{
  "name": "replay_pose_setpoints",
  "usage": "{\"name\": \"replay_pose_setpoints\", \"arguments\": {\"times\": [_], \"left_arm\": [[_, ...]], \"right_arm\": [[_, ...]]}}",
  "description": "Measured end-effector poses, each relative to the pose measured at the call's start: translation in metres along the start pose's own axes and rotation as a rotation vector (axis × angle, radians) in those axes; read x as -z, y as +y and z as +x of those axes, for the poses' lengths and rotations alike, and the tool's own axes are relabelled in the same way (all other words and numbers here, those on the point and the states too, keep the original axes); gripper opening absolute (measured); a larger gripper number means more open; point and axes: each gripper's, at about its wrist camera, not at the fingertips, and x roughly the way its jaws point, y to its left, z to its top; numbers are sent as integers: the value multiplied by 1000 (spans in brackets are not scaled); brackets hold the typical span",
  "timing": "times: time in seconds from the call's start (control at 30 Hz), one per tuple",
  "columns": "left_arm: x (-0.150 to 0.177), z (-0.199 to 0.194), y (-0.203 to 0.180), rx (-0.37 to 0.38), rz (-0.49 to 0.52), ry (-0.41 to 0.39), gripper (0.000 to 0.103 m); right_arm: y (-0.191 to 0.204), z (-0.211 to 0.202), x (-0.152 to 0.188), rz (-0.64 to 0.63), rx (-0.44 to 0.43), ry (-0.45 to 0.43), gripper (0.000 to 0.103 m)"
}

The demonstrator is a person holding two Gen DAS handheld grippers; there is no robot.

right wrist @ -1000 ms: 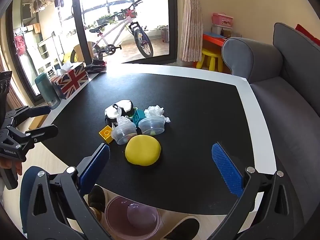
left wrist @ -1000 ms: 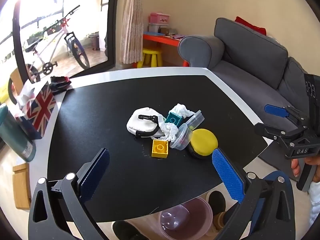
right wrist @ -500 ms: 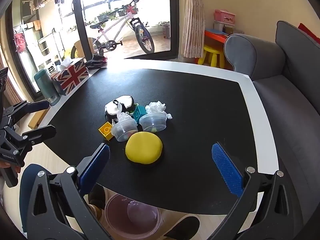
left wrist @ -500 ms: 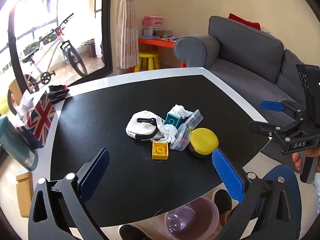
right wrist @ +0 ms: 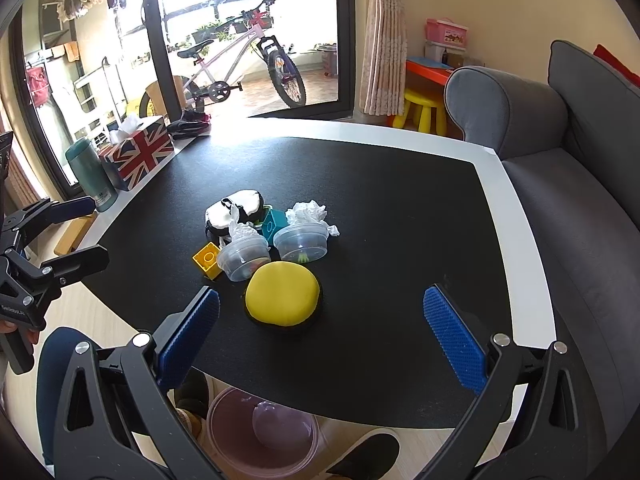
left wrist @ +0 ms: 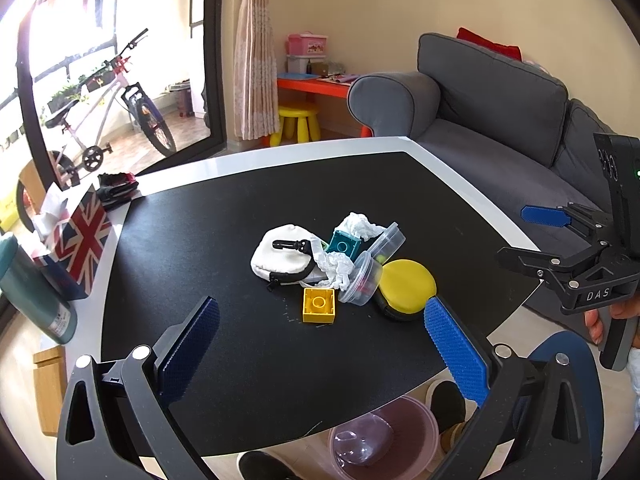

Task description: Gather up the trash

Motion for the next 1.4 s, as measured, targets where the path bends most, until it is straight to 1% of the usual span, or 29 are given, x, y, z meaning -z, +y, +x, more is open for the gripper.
{"name": "replay_pose_setpoints", "arguments": {"times": [0.37, 1.4], "left_arm": [[0, 2, 1, -5, -10, 3, 98], [0, 4, -1, 12, -22, 8, 98]], "right_arm": [[-1, 1, 2, 3, -5, 1, 100], [-5, 2, 8, 7, -4, 2, 100]]}}
